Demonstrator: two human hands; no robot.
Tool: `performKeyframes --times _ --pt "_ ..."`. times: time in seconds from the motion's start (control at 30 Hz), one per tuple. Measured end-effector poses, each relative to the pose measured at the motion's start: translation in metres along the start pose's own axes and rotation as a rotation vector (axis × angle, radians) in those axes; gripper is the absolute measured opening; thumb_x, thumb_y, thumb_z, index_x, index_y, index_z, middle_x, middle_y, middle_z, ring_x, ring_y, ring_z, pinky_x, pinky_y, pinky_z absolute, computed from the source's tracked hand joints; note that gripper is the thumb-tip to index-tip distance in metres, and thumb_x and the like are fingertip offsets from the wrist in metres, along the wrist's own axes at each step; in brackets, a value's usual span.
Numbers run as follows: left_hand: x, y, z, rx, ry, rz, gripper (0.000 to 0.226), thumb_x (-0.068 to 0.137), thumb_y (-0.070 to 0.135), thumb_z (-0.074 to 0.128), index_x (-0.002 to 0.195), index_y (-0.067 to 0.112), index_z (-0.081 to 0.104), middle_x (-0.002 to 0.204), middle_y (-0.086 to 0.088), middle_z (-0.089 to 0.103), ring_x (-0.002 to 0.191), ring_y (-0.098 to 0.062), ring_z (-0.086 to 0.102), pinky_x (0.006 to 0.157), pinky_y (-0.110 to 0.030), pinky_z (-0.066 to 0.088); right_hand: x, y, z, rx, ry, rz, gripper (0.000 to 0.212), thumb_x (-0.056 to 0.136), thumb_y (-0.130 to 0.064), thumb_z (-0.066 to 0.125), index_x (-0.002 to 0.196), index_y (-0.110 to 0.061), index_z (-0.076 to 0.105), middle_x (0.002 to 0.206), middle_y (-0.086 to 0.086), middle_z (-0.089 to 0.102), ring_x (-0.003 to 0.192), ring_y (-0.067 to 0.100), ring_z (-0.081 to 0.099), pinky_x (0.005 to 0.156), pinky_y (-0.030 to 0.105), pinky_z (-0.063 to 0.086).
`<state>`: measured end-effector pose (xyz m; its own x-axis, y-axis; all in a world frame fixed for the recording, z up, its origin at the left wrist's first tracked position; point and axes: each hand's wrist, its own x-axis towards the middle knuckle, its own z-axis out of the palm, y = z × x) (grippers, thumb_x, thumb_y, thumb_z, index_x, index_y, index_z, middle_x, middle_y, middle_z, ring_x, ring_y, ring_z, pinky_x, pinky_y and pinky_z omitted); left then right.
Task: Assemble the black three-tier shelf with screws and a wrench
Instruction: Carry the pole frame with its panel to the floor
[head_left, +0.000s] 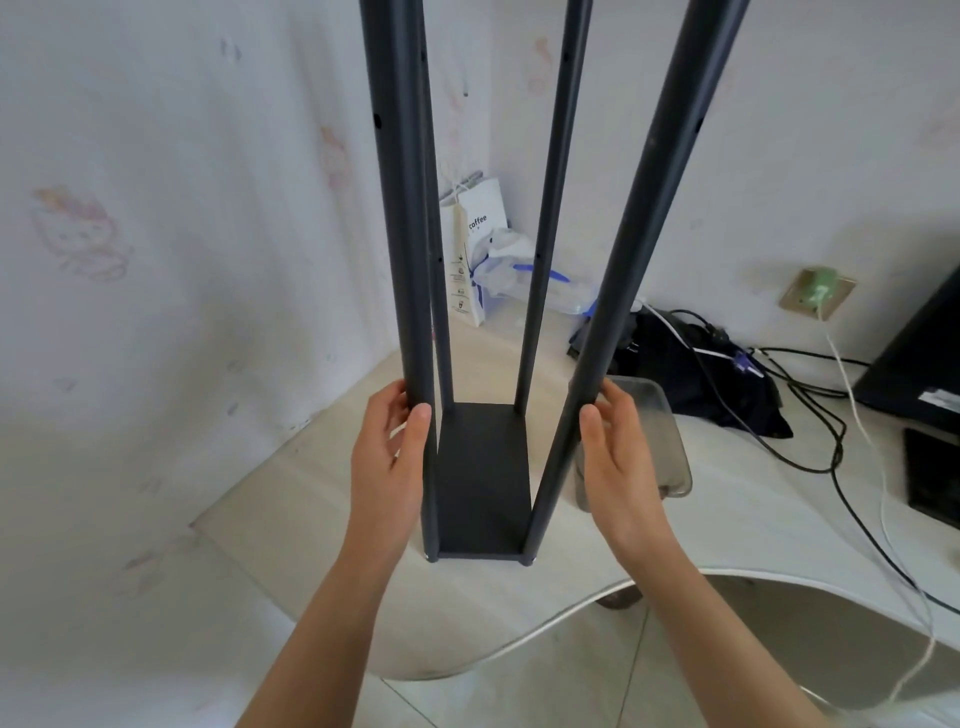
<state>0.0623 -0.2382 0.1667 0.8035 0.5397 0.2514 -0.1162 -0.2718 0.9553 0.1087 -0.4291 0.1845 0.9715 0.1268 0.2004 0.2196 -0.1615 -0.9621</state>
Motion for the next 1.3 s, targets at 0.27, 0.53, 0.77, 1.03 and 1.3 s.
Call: performKeyframes --times 0.27,0.53,0.77,1.03,1.3 --pt "0.01 0.0 0.011 -0.045 0.014 0.012 0.02 0.092 0.05 0.044 0.105 0.039 0.056 0.094 0.031 0.068 0.097 0.009 0.064 0.074 0.002 0.043 0.012 0.001 0.001 0.057 -0.032 0.018 0.022 0.106 -0.028 0.035 0.115 -0.044 0.047 0.102 -0.01 0.066 0.103 0.005 0.062 0.09 0.023 0.048" --pt "0.021 0.003 0.017 -0.066 -0.004 0.051 0.041 0.094 0.049 0.044 0.117 0.018 0.058 0.095 0.011 0.068 0.094 -0.001 0.065 0.08 -0.005 0.047 0.026 -0.005 0.0 0.046 -0.053 -0.013 0.032 0.106 -0.033 0.036 0.102 -0.062 0.05 0.096 -0.008 0.066 0.094 0.01 0.064 0.078 0.023 0.054" --pt "0.032 0.017 0.019 -0.051 0.014 0.08 0.013 0.107 0.032 0.042 0.106 0.028 0.054 0.082 0.007 0.061 0.077 -0.008 0.063 0.074 -0.009 0.049 0.039 -0.02 0.006 0.097 -0.049 -0.04 0.02 0.105 -0.035 0.036 0.113 -0.047 0.05 0.085 -0.011 0.063 0.082 0.006 0.061 0.07 0.016 0.053" --pt "0.026 0.036 -0.002 -0.081 0.029 0.159 0.022 0.102 0.046 0.039 0.102 0.031 0.055 0.078 0.009 0.058 0.071 -0.004 0.058 0.071 -0.008 0.047 0.021 -0.042 0.019 0.182 0.003 -0.077 0.024 0.092 -0.054 0.041 0.109 -0.045 0.056 0.08 -0.006 0.059 0.072 0.007 0.055 0.067 0.024 0.051" --pt "0.005 0.064 -0.04 -0.16 -0.075 0.203 0.022 0.106 0.04 0.041 0.099 0.026 0.056 0.073 0.002 0.055 0.063 -0.003 0.053 0.064 -0.009 0.044 -0.029 -0.084 0.028 0.228 0.161 -0.107 0.02 0.101 -0.034 0.04 0.104 -0.036 0.06 0.072 -0.005 0.054 0.065 0.013 0.048 0.057 0.027 0.045"
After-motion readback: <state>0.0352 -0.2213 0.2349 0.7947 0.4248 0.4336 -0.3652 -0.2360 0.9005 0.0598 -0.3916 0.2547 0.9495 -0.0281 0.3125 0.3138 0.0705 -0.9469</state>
